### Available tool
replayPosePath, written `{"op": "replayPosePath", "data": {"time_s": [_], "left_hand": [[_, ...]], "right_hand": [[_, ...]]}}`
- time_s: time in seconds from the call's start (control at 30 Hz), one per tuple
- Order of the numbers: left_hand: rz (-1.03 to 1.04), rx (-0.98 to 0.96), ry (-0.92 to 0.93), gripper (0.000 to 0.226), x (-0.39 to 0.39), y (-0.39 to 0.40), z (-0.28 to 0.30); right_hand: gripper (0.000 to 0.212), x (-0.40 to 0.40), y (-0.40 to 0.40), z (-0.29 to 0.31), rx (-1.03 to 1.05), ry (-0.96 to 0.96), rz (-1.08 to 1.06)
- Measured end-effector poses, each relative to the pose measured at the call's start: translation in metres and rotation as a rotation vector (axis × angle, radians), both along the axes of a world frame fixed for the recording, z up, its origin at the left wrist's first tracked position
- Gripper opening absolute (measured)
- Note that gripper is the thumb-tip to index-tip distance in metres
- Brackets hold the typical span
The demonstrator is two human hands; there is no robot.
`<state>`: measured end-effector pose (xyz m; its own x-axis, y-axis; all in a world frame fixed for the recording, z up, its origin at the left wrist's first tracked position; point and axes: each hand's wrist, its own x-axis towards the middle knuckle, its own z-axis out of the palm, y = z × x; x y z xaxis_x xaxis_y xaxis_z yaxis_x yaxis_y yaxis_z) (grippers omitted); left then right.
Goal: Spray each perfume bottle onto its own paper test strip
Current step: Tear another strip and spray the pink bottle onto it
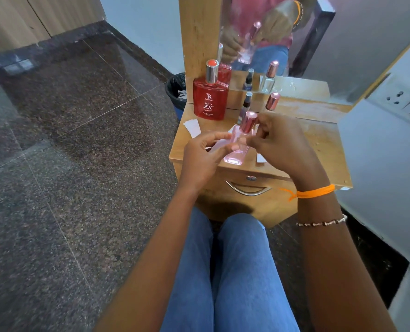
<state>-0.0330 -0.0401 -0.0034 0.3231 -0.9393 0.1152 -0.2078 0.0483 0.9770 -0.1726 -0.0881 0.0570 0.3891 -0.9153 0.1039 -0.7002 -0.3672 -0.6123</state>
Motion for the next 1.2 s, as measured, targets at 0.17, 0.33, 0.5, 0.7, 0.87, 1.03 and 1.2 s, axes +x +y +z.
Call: {"op": "replayPosePath", "data": {"time_s": [0.17,0.33,0.5,0.7,0.87,1.03,1.2], "left_hand": [[0.016,-0.048,-0.045,0.022,-0.008,0.004,0.001],[0.057,-0.044,-0.058,0.022,-0.016,0.007,0.0],[0.03,0.021,-0.005,0.019,-0.017,0.01,0.0],[-0.001,0.07,0.109,0.021,-0.022,0.012,0.002],[-0.02,0.07,0.118,0.028,-0.027,0.011,0.007],[0.038,0.043,0.096,0.023,-0.031,0.013,0.01],[0.059,0.04,0.058,0.022,-0.029,0.014,0.012]], "right_hand": [[0.028,-0.011,0.006,0.0,0.058,-0.185,-0.043],[0.024,-0.007,0.01,-0.007,0.01,-0.403,-0.144],[0.017,-0.011,0.008,-0.009,0.125,-0.618,-0.095],[0.03,-0.018,0.004,-0.002,0.22,-0.873,-0.094],[0.02,-0.016,0.018,-0.024,0.253,-0.906,-0.172],[0.025,-0.013,0.027,-0.049,0.145,-0.776,-0.071],[0.02,-0.018,0.021,-0.054,0.267,-1.015,0.058]]}}
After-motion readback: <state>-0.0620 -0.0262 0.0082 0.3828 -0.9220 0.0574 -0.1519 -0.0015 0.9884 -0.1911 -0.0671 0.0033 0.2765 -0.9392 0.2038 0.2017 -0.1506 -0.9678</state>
